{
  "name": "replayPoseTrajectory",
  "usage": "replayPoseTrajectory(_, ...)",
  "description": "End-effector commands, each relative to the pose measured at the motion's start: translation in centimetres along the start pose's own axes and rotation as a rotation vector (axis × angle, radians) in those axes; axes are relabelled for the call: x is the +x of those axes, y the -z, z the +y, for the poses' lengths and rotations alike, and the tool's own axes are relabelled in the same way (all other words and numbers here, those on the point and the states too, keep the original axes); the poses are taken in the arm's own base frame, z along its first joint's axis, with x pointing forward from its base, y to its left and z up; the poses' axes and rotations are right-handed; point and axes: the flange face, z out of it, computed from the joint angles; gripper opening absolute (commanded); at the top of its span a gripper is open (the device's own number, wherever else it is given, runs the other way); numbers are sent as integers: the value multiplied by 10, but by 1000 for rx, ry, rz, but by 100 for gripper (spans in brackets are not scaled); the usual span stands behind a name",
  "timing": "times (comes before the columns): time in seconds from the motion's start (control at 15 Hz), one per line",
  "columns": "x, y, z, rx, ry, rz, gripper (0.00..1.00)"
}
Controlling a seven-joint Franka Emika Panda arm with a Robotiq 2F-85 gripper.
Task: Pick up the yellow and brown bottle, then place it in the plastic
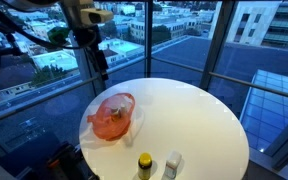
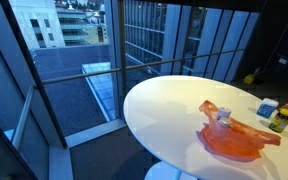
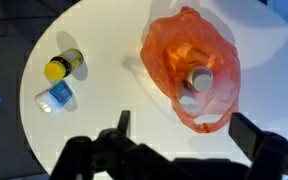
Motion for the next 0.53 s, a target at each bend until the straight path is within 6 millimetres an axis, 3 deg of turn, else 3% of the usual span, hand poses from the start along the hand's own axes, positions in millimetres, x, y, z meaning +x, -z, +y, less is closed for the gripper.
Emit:
replayPoseTrajectory(0.0, 15, -9, 35, 12, -85, -19, 100)
replayPoseTrajectory(0.47, 22, -48, 117, 44, -280, -44, 100)
